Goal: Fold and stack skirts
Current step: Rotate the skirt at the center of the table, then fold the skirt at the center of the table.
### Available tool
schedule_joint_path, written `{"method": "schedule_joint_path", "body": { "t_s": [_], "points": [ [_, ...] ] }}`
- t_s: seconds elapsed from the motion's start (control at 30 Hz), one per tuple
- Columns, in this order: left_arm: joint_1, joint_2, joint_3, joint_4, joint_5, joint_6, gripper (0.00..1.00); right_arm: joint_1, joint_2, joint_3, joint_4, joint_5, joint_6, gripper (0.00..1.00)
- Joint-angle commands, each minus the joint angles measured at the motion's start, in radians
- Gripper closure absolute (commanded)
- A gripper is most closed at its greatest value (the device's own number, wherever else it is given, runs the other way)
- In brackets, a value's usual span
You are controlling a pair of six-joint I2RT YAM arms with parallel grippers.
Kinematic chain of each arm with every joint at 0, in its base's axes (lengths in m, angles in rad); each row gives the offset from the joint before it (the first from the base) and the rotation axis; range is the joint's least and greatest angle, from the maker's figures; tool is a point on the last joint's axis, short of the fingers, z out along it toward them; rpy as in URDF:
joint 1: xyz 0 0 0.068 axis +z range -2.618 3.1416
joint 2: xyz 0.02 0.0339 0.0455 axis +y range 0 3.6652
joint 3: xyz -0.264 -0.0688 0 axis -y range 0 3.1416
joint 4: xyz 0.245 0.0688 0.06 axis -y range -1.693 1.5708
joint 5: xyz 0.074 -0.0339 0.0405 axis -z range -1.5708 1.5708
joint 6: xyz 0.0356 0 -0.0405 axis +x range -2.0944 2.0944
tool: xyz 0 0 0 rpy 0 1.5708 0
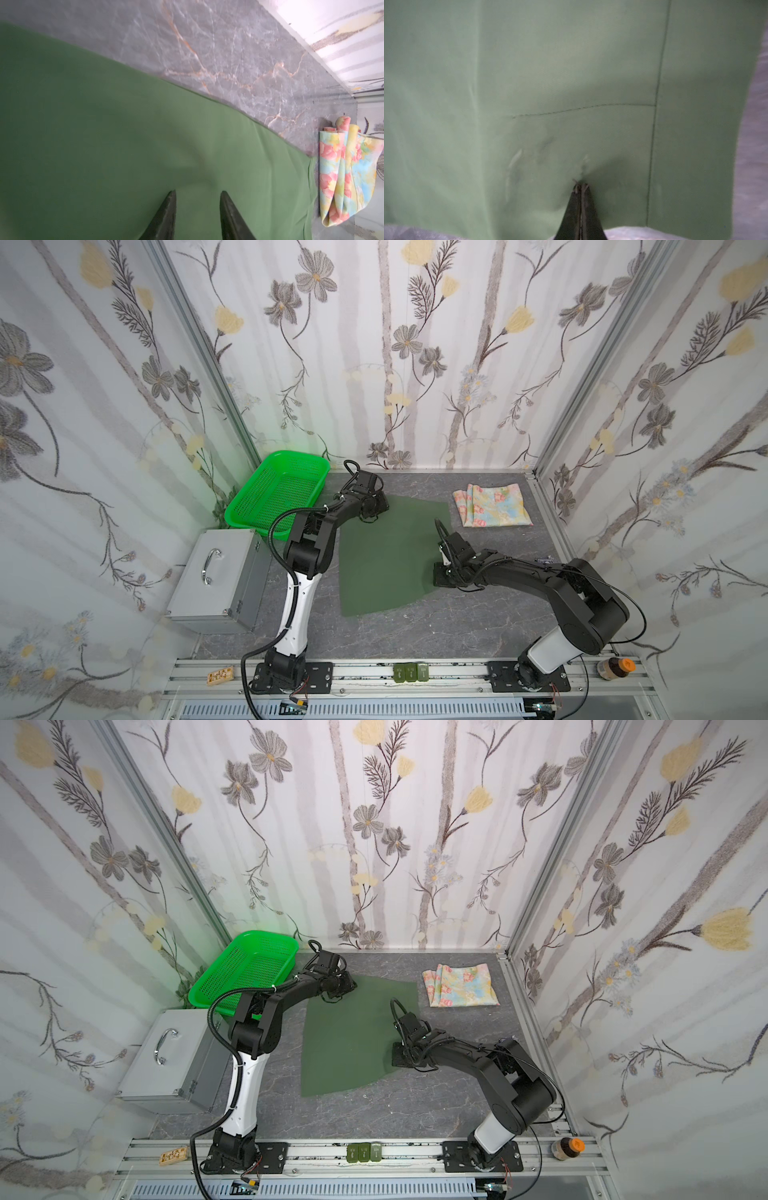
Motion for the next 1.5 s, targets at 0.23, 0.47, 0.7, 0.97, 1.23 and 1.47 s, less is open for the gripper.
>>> {"method": "schedule_joint_path", "body": {
  "t_s": [0.23, 0.47, 0.7, 0.97, 1.23, 1.47],
  "points": [
    [0.024, -0.207, -0.152, -0.018, -0.006, 0.021, 0.60, -0.046, -0.088, 0.058, -0.056, -0.075, -0.005, 0.91],
    [0.025, -0.511, -0.503, -0.021, -0.048, -0.016, 0.54, -0.098, -0.148, 0.024, -0.101, -0.031, -0.070, 0.84],
    [0.023, -0.858, -0.872, -0.039, -0.045, -0.121, 0.43, -0.130, -0.244, -0.055, -0.083, -0.045, -0.083, 0.61],
    [0.016, -1.259, -1.163, -0.324, -0.130, -0.228, 0.37, -0.162, -0.311, -0.133, -0.042, -0.103, -0.100, 0.50],
    [0.011, -1.491, -1.263, -0.641, -0.184, -0.315, 0.37, -0.171, -0.277, -0.130, -0.002, -0.177, -0.112, 0.48],
    [0.009, -1.466, -1.255, -0.702, -0.259, -0.390, 0.39, -0.183, -0.228, -0.104, 0.013, -0.226, -0.131, 0.50]
  ]
}}
